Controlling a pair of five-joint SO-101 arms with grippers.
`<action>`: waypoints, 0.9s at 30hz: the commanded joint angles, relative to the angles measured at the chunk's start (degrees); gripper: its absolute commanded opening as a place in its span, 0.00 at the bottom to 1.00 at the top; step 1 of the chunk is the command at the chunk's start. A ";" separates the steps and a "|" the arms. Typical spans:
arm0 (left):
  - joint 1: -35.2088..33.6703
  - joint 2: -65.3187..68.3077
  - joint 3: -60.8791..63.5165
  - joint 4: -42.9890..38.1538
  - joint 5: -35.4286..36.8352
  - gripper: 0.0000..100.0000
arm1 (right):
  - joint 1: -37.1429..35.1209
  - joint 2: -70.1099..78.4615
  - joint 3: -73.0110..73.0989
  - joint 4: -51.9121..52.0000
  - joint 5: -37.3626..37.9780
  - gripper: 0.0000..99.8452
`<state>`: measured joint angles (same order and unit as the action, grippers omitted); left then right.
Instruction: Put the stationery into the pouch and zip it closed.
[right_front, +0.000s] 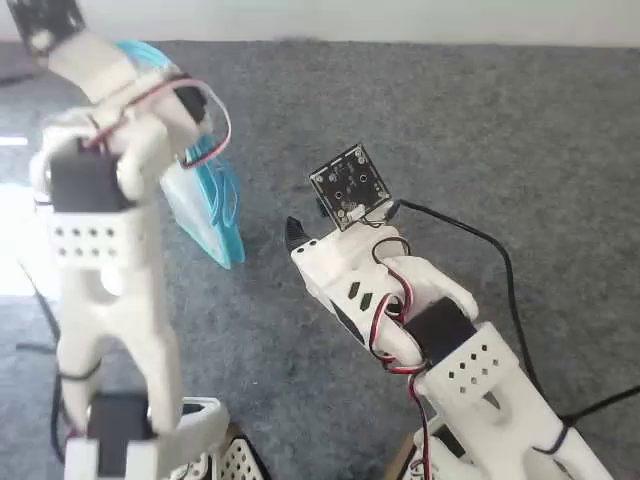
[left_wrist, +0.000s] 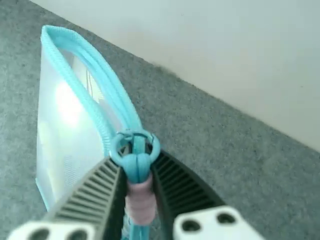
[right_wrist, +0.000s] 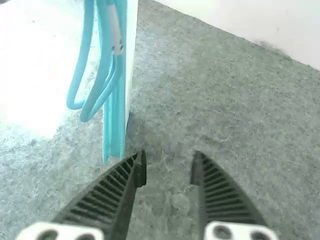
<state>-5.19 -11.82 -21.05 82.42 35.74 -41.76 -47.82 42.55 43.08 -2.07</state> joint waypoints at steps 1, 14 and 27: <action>-0.18 3.16 -15.96 5.71 1.05 0.01 | -0.57 2.15 -3.69 -1.89 1.76 0.18; -4.13 8.88 -23.69 13.19 -5.45 0.01 | -6.20 21.14 -13.98 -6.37 4.84 0.22; -4.04 12.66 -24.31 11.08 -3.87 0.01 | -8.48 7.69 -4.04 -3.74 -1.58 0.22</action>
<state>-9.49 1.10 -42.77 95.60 30.81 -49.41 -33.23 37.54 40.09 -3.38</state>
